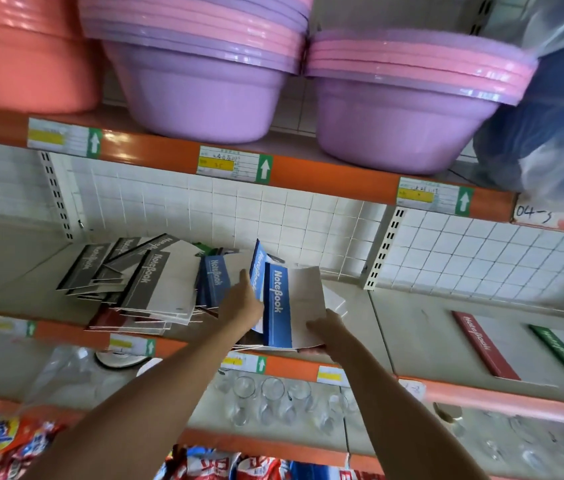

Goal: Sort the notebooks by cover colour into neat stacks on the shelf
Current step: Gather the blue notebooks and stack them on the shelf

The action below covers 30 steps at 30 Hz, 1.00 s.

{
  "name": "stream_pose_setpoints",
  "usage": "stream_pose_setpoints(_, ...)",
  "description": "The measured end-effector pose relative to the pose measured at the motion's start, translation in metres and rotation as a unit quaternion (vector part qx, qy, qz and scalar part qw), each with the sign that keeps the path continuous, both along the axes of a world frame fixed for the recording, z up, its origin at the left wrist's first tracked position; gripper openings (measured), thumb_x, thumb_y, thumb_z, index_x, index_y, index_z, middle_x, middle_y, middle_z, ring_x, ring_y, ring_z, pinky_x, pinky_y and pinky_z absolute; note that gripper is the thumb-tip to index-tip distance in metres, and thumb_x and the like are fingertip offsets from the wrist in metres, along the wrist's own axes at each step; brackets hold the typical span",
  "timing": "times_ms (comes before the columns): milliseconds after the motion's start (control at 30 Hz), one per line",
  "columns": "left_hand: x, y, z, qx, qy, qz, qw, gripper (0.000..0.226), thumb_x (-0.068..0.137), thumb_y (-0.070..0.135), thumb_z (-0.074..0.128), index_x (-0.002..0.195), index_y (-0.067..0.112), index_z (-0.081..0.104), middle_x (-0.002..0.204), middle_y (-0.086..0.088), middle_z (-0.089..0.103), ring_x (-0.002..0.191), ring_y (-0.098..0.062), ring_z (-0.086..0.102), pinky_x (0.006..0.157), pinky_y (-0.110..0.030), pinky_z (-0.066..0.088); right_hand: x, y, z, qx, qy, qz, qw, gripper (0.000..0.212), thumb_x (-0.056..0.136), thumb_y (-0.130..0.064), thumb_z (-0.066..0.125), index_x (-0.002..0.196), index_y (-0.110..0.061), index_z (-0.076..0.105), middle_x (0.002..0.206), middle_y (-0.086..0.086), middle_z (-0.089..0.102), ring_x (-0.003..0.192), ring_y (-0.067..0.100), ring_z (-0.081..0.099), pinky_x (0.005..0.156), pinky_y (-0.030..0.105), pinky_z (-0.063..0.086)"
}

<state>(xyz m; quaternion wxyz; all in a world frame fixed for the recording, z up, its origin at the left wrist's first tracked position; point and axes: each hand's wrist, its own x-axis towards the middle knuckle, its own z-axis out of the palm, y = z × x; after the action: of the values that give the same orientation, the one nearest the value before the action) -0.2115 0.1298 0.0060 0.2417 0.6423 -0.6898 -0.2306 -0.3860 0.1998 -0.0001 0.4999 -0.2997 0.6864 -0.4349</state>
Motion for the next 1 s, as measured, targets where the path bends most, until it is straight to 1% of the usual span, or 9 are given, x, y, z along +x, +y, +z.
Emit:
stream_pose_setpoints(100,-0.025,0.01,0.002,-0.005,-0.004,-0.02,1.0,0.065,0.094,0.005,0.055,0.148,0.014,0.02,0.122,-0.018,0.062,0.096,-0.034,0.066,0.077,-0.044,0.059,-0.017,0.013,-0.008,-0.006,0.001,-0.06,0.998,0.033,0.093,0.006,0.041,0.122,-0.008,0.046,0.108,0.019,0.056,0.085,0.036,0.062,0.062,0.051,0.059)
stream_pose_setpoints(200,-0.051,0.023,0.005,0.005,-0.008,-0.023,1.0,0.064,0.095,0.003,0.052,0.149,0.011,0.018,0.127,-0.021,0.06,0.104,-0.036,0.065,0.078,-0.04,0.056,-0.04,0.031,-0.012,-0.029,0.021,-0.112,0.993,0.037,0.089,0.009,0.039,0.122,-0.002,0.05,0.097,0.017,0.06,0.087,0.038,0.063,0.069,0.053,0.059)
stream_pose_setpoints(267,-0.066,0.032,0.007,0.005,-0.015,-0.027,1.0,0.055,0.096,0.005,0.051,0.144,0.008,0.026,0.127,-0.021,0.059,0.107,-0.037,0.063,0.075,-0.039,0.052,-0.058,0.044,-0.013,-0.039,0.025,-0.137,0.99,0.039,0.088,0.009,0.037,0.12,-0.006,0.053,0.091,0.015,0.06,0.084,0.039,0.064,0.064,0.051,0.06)
stream_pose_setpoints(367,-0.091,0.042,0.008,-0.013,-0.001,-0.046,0.999,0.028,0.094,0.005,0.05,0.12,0.005,0.043,0.118,-0.021,0.062,0.101,-0.039,0.064,0.075,-0.039,0.054,-0.086,0.064,-0.011,-0.044,0.056,-0.169,0.983,0.037,0.086,0.003,0.038,0.114,-0.011,0.057,0.088,0.012,0.062,0.073,0.035,0.064,0.051,0.039,0.056)
stream_pose_setpoints(500,-0.138,0.065,0.017,-0.025,0.025,-0.079,0.996,0.028,0.092,0.005,0.049,0.119,0.007,0.041,0.114,-0.022,0.062,0.095,-0.041,0.065,0.07,-0.043,0.054,-0.139,0.092,-0.006,-0.034,0.115,-0.192,0.974,0.039,0.084,-0.003,0.042,0.118,-0.012,0.059,0.099,0.01,0.067,0.089,0.031,0.066,0.076,0.046,0.06)
stream_pose_setpoints(533,-0.153,0.073,0.018,-0.019,0.024,-0.085,0.996,0.03,0.092,0.006,0.049,0.121,0.007,0.041,0.115,-0.022,0.061,0.096,-0.041,0.064,0.069,-0.041,0.052,-0.151,0.105,-0.001,-0.032,0.12,-0.199,0.972,0.039,0.084,-0.004,0.042,0.118,-0.013,0.06,0.102,0.011,0.067,0.092,0.031,0.066,0.077,0.045,0.06)
stream_pose_setpoints(700,-0.228,0.118,0.026,-0.005,0.024,-0.115,0.993,0.029,0.09,0.006,0.046,0.119,0.008,0.042,0.112,-0.022,0.062,0.097,-0.041,0.062,0.069,-0.038,0.046,-0.212,0.167,0.004,-0.043,0.082,-0.248,0.964,0.031,0.087,-0.013,0.048,0.115,-0.02,0.058,0.097,0.013,0.068,0.073,0.03,0.071,0.047,0.031,0.055)
stream_pose_setpoints(800,-0.273,0.146,0.024,0.0,0.018,-0.12,0.993,0.032,0.09,0.009,0.046,0.122,0.01,0.043,0.113,-0.019,0.063,0.099,-0.04,0.062,0.073,-0.038,0.047,-0.254,0.201,0.002,-0.04,0.097,-0.244,0.964,0.033,0.085,-0.014,0.05,0.116,-0.017,0.061,0.091,0.012,0.07,0.067,0.027,0.071,0.048,0.036,0.058)
stream_pose_setpoints(1000,-0.36,0.195,0.022,0.007,0.02,-0.129,0.991,0.026,0.092,0.01,0.046,0.117,0.006,0.046,0.116,-0.021,0.062,0.102,-0.04,0.061,0.077,-0.039,0.048,-0.334,0.266,0.003,-0.026,0.12,-0.267,0.956,0.027,0.088,-0.011,0.049,0.114,-0.012,0.058,0.086,0.007,0.062,0.066,0.021,0.063,0.047,0.027,0.051)
